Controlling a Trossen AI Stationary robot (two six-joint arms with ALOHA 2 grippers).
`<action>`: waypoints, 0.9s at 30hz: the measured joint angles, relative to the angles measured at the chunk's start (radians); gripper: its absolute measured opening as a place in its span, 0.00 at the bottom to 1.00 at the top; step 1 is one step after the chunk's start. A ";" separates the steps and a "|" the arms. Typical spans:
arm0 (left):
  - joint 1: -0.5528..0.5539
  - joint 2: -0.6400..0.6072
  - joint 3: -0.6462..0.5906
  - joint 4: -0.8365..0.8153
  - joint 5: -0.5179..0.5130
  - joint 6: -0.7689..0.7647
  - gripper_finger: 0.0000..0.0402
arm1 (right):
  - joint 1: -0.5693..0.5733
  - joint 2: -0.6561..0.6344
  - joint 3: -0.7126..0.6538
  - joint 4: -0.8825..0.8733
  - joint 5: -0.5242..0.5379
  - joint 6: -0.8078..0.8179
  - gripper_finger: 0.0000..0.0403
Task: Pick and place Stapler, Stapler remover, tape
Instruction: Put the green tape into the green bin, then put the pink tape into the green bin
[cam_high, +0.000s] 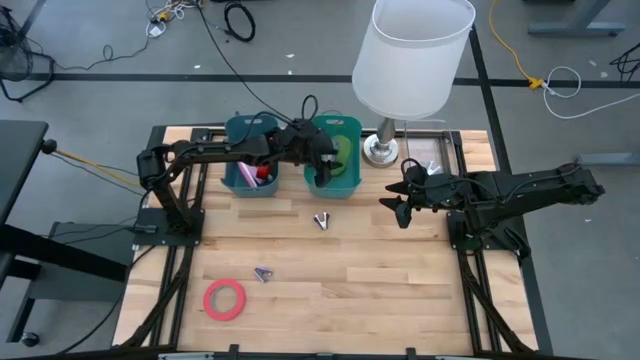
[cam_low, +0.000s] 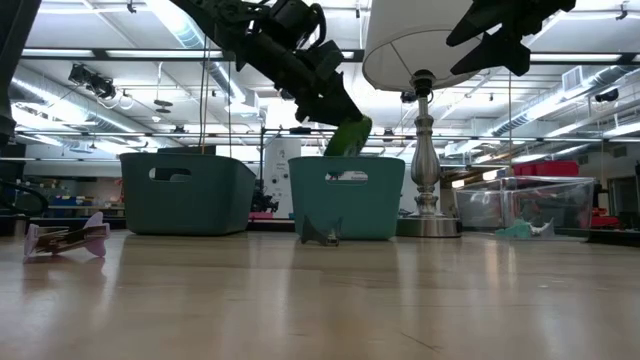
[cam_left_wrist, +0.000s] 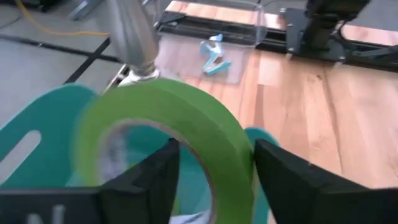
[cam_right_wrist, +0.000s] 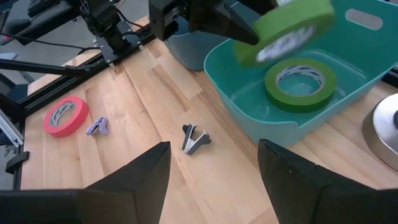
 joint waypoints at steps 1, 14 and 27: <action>0.000 0.000 0.000 -0.004 -0.008 -0.008 0.56 | 0.000 0.000 0.000 0.000 0.000 0.000 0.59; 0.000 -0.002 0.000 -0.016 -0.029 -0.027 0.75 | 0.000 0.000 0.000 0.000 -0.001 -0.007 0.59; -0.053 -0.122 0.000 -0.215 -0.029 -0.027 0.75 | 0.000 0.000 0.000 0.001 -0.009 -0.019 0.59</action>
